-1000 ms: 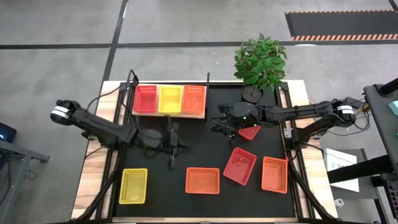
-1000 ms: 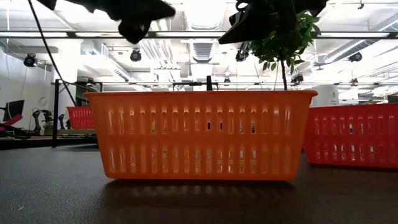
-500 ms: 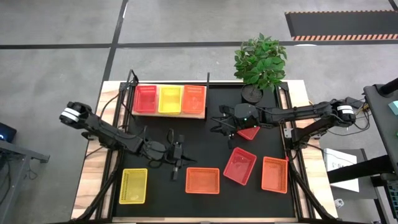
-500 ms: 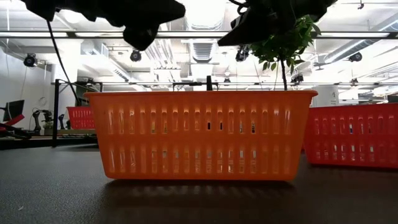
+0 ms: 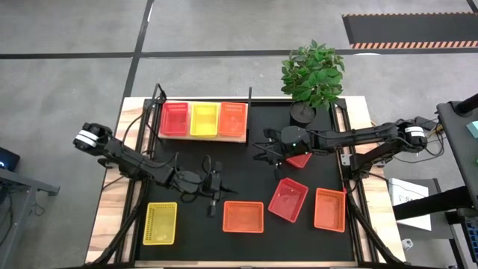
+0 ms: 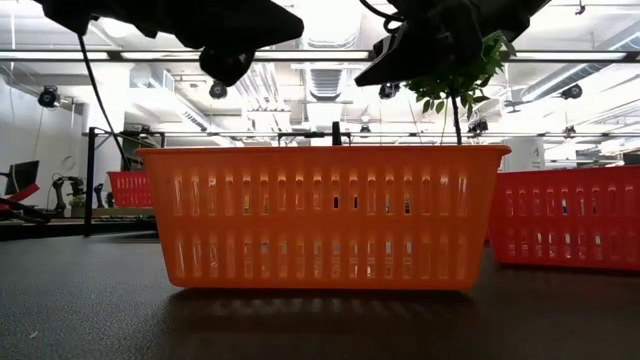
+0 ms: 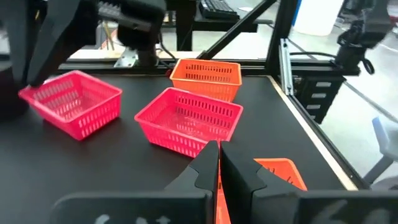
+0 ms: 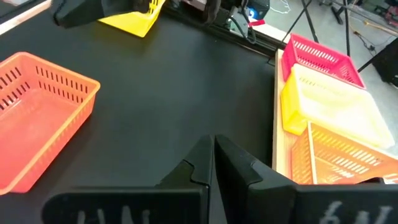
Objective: Stack baskets on shelf by color
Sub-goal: Stack the left orange bin on top of the other orange bin on the shelf
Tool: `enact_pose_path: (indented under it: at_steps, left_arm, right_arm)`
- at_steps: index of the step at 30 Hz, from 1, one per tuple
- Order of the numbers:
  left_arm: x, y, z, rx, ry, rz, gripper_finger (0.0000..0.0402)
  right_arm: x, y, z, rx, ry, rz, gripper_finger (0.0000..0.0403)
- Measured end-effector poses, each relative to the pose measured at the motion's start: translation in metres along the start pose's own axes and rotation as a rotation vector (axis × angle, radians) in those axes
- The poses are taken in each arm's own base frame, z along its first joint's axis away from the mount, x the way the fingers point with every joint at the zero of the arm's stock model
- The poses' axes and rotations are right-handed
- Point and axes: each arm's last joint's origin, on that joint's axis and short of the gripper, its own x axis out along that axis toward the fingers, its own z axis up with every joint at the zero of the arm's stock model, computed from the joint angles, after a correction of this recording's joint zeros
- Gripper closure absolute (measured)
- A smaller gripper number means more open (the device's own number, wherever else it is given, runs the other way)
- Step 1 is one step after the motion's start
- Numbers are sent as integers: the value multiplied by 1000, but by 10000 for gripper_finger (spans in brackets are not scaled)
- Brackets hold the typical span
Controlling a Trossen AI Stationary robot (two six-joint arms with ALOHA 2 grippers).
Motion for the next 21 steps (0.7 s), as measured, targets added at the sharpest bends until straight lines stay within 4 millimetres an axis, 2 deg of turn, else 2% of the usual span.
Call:
enact_pose_path:
  at_steps: [4,12,21]
  left_arm:
    - [0,2,-5,-58,41,38,402]
    - [0,2,-7,-51,63,46,402]
    - [0,2,-6,-9,52,43,402]
  right_arm:
    - [1,7,3,-16,-11,22,394]
    - [2,25,14,-91,-70,62,394]
    - [2,26,16,-83,-86,62,394]
